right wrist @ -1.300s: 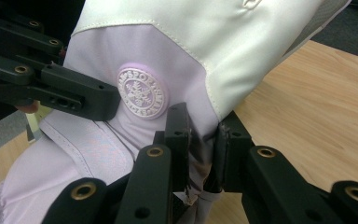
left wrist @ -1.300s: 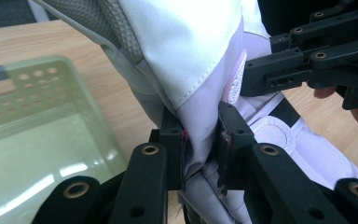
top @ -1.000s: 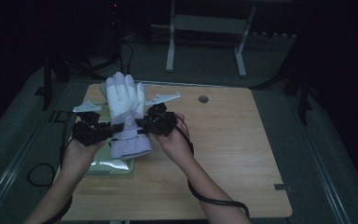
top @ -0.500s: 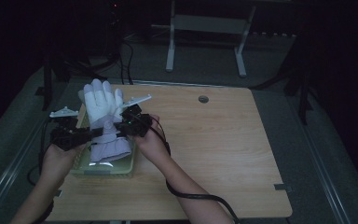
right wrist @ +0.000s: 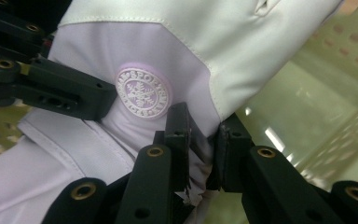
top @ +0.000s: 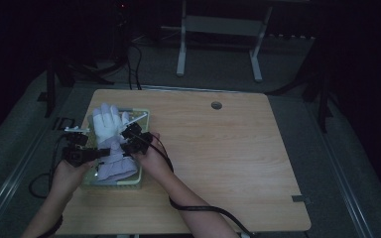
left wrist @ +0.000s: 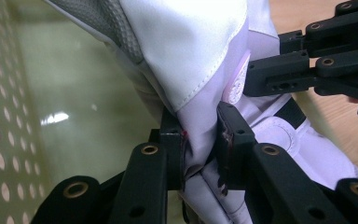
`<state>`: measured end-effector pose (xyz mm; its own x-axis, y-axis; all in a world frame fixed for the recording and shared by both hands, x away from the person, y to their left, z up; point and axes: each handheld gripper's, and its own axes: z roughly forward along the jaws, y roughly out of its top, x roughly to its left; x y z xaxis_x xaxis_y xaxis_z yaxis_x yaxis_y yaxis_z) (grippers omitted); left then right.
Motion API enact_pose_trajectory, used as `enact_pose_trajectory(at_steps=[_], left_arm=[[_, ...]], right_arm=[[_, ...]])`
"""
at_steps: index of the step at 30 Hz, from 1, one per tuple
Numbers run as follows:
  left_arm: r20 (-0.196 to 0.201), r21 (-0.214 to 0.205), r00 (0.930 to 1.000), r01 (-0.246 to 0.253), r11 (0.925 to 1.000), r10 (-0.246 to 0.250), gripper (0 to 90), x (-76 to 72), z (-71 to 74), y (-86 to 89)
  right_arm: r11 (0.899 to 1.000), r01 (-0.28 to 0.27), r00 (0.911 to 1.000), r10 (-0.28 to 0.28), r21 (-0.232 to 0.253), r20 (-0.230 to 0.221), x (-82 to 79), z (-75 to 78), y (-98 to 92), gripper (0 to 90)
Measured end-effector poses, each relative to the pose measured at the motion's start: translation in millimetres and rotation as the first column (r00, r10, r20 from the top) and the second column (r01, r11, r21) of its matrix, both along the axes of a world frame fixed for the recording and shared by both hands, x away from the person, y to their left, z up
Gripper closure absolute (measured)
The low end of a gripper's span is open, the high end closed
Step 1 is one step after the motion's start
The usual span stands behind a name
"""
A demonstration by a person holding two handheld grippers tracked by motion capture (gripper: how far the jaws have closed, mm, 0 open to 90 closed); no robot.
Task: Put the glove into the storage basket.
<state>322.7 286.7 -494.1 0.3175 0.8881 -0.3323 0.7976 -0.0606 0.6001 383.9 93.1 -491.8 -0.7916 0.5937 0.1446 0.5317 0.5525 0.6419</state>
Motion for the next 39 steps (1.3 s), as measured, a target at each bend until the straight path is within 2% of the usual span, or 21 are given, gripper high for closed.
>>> enact_pose_trajectory(at_steps=[5,9,11,12,13,14,17,19,20,22,26,27,28,30,31,32,35,36,37,38,39], left_arm=[[-0.045,0.037,0.9989,-0.012,0.9992,0.014,74.9,6.2,-10.5,-3.2],[-0.069,0.027,0.9973,-0.024,0.9993,0.026,74.8,9.4,-16.2,-2.1],[-0.082,0.027,0.9962,-0.028,0.9992,0.030,74.4,11.0,-17.0,-1.2],[-0.106,0.053,0.9937,-0.029,0.9982,0.035,73.9,13.4,-18.0,-2.7],[-0.106,0.053,0.9937,-0.029,0.9982,0.035,72.9,13.4,-18.0,-2.7],[-0.127,0.077,0.9907,-0.039,0.9963,0.048,71.1,14.8,-19.5,-4.9],[-0.128,0.104,0.9902,-0.043,0.9936,0.057,66.5,15.1,-19.3,-6.4],[-0.117,0.111,0.9912,-0.049,0.9926,0.062,63.5,14.8,-18.6,-7.3],[-0.110,0.116,0.9918,-0.053,0.9919,0.066,60.0,14.7,-18.7,-8.9],[-0.106,0.135,0.9915,-0.061,0.9890,0.075,57.4,14.7,-18.4,-10.7],[-0.058,0.165,0.9927,-0.095,0.9817,0.106,45.6,12.3,-15.2,-11.0],[-0.058,0.165,0.9927,-0.095,0.9817,0.106,44.3,12.3,-15.2,-11.0],[-0.033,0.149,0.9944,-0.095,0.9843,0.101,39.9,10.1,-14.3,-9.8],[-0.006,0.145,0.9951,-0.097,0.9847,0.099,32.7,8.0,-12.9,-9.4],[-0.001,0.143,0.9963,-0.085,0.9861,0.086,28.7,6.7,-12.2,-9.6],[0.005,0.142,0.9972,-0.075,0.9871,0.075,22.6,5.7,-11.8,-9.9],[0.028,0.141,0.9971,-0.074,0.9872,0.071,16.8,3.4,-10.3,-11.1],[0.068,0.133,0.9950,-0.081,0.9877,0.073,14.4,0.5,-7.9,-12.2],[0.068,0.133,0.9950,-0.081,0.9877,0.073,14.3,0.5,-7.9,-12.2],[0.112,0.127,0.9910,-0.087,0.9881,0.073,14.3,-3.1,-4.7,-12.8],[0.134,0.120,0.9884,-0.088,0.9889,0.072,14.3,-5.2,-2.9,-12.5]], right_arm=[[0.999,0.013,0.9998,-0.013,-0.038,-0.016,2.4,-13.5,6.8,77.5],[0.994,0.005,0.9998,-0.003,-0.107,0.018,2.4,-15.9,14.5,77.5],[0.993,0.005,0.9999,-0.004,-0.115,0.014,3.1,-16.2,15.8,77.4],[0.992,0.004,0.9999,-0.002,-0.129,0.014,4.1,-17.7,18.9,77.0],[0.991,0.005,0.9999,-0.004,-0.135,0.014,4.1,-18.8,19.7,76.5],[0.990,0.010,0.9998,-0.008,-0.143,0.016,3.6,-19.7,20.9,75.6],[0.989,0.023,0.9994,-0.019,-0.147,0.028,2.1,-20.1,21.9,70.6],[0.989,0.027,0.9991,-0.022,-0.144,0.037,1.7,-19.9,21.2,67.0],[0.992,0.019,0.9988,-0.014,-0.126,0.046,0.6,-19.3,19.9,57.5],[0.993,0.021,0.9985,-0.015,-0.117,0.052,-0.5,-17.9,18.3,52.6],[0.996,0.014,0.9991,-0.010,-0.089,0.042,1.1,-15.4,13.1,45.7],[0.996,0.014,0.9991,-0.010,-0.089,0.042,1.1,-15.4,13.1,45.7],[0.998,0.014,0.9984,-0.010,-0.069,0.055,2.6,-12.5,8.4,41.8],[1.000,0.006,0.9984,-0.004,-0.025,0.056,4.1,-8.4,3.7,36.9],[1.000,0.005,0.9986,-0.004,-0.020,0.053,4.4,-7.0,2.3,33.1],[1.000,-0.021,0.9990,0.022,-0.013,0.040,5.2,-5.6,0.1,26.8],[1.000,-0.024,0.9981,0.025,-0.004,0.056,5.3,-3.2,-2.8,26.3],[1.000,-0.029,0.9978,0.028,0.011,0.060,5.4,-1.0,-6.3,18.8],[1.000,-0.029,0.9978,0.028,0.011,0.060,5.4,-1.0,-6.3,18.8],[0.999,-0.039,0.9977,0.039,0.004,0.055,6.1,0.5,-9.2,17.1],[0.999,-0.040,0.9970,0.040,0.011,0.066,6.1,1.4,-11.1,16.5]])
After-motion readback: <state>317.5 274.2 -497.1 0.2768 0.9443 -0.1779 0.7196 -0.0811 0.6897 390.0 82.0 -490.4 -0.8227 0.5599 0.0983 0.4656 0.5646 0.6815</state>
